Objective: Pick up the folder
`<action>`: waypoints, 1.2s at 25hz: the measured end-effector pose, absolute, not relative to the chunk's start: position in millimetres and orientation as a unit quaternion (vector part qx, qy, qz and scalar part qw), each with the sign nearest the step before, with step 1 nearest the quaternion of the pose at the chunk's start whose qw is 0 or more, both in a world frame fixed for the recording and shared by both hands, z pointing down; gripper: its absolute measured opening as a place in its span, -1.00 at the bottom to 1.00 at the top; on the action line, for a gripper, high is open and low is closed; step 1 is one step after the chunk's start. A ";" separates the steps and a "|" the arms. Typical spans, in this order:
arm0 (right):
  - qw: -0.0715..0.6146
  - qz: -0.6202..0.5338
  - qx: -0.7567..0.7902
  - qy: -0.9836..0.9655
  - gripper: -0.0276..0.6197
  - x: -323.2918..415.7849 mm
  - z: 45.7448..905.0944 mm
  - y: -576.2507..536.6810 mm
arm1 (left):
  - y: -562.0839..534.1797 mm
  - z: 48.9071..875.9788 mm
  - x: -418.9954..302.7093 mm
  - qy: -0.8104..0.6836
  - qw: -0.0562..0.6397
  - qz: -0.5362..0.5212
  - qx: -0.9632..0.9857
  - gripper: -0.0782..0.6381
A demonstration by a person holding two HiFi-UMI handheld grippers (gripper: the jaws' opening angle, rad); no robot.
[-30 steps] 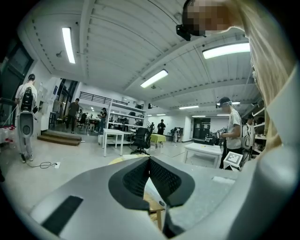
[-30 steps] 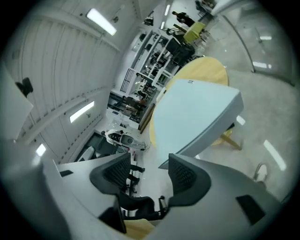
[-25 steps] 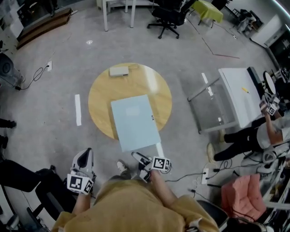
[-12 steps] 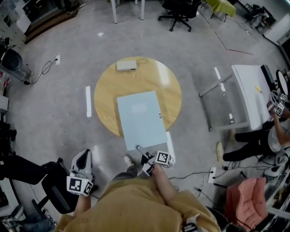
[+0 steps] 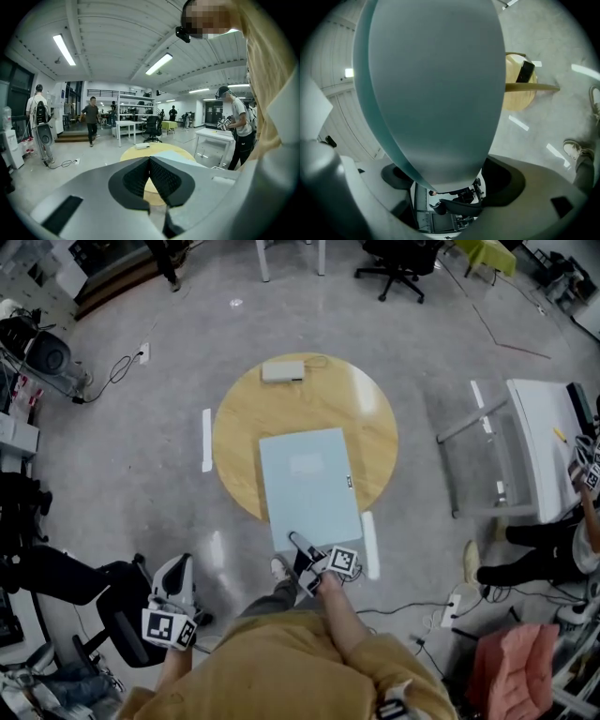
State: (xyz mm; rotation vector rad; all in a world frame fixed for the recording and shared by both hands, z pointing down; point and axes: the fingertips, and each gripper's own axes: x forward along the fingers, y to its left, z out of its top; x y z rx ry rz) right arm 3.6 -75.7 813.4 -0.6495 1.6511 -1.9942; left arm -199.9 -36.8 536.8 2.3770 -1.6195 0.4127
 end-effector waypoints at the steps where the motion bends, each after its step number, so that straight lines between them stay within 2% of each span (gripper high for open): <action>1: 0.233 -0.724 -0.233 0.606 0.27 2.8 812.6 -77.0 | -35.7 536.6 -199.6 -0.556 0.118 0.142 0.811 -0.77; 5: 0.230 -0.729 -0.220 0.606 0.26 -0.8 809.0 -78.1 | -32.1 536.5 -198.1 -0.565 0.122 0.140 0.804 -0.77; 7: 0.226 -0.728 -0.230 0.605 0.12 -1.4 810.5 -78.9 | -30.6 536.6 -197.3 -0.567 0.122 0.137 0.803 -0.77; 10: 0.219 -0.723 -0.244 0.609 0.05 1.0 812.4 -79.0 | -28.3 536.1 -198.7 -0.571 0.123 0.135 0.800 -0.77; 23: 0.204 -0.678 -0.261 0.656 -0.06 16.6 790.8 -83.7 | -19.5 532.4 -203.4 -0.582 0.124 0.126 0.794 -0.77; 30: 0.230 -0.663 -0.237 0.672 -0.08 12.0 773.8 -90.3 | -16.4 532.1 -205.3 -0.585 0.121 0.123 0.792 -0.77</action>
